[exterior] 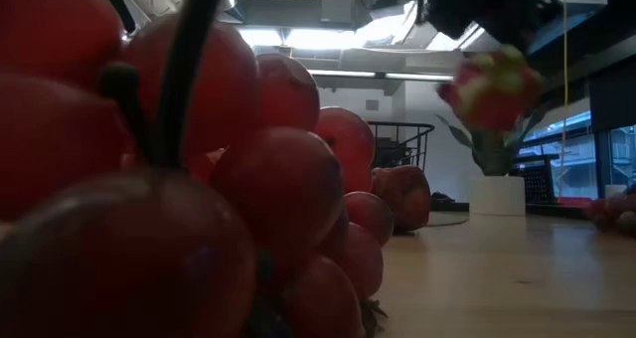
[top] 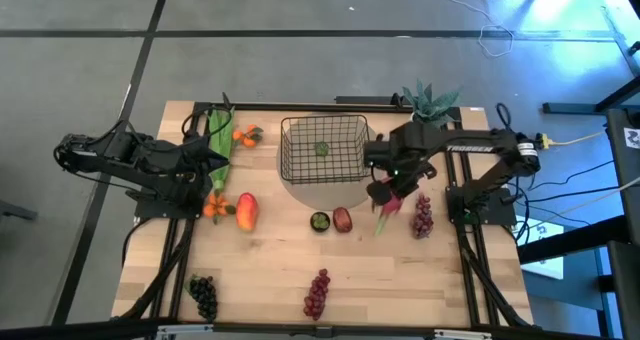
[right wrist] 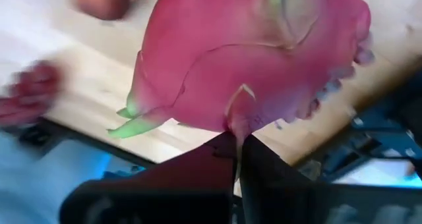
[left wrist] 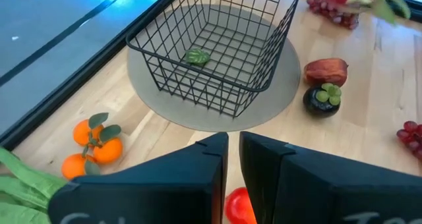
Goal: Build produce basket
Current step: Put the dragon fruit into the wire basket
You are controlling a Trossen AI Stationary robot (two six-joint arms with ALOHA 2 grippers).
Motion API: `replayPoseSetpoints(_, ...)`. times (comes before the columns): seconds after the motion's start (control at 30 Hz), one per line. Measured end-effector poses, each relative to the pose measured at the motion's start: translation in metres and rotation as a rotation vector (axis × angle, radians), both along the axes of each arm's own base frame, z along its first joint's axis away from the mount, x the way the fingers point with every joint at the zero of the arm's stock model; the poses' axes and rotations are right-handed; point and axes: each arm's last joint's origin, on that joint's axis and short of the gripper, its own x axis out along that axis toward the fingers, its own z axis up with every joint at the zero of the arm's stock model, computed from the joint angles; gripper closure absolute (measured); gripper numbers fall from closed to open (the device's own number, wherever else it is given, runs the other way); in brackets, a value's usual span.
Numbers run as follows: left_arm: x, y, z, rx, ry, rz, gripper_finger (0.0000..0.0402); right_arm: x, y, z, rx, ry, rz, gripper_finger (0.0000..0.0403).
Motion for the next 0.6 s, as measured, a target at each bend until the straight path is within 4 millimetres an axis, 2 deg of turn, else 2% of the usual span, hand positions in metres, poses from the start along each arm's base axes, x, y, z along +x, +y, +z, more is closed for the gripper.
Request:
replayPoseSetpoints(0.17,0.000,0.000,0.000,0.022,0.005,-0.014,0.0372,0.005,-0.014,0.036,-0.008,-0.190,0.024,0.0403)
replayPoseSetpoints(0.27,0.001,0.000,0.000,0.024,0.005,-0.015,0.0372,0.008,-0.028,0.050,-0.046,-0.296,0.023,0.0403)
replayPoseSetpoints(0.43,0.001,0.000,0.000,0.049,0.017,-0.029,0.0372,0.018,-0.059,0.057,-0.083,-0.507,0.043,0.0403)
replayPoseSetpoints(0.6,0.001,0.000,0.000,0.049,0.017,-0.029,0.0372,0.021,-0.095,0.054,-0.003,-0.701,0.047,0.0403)
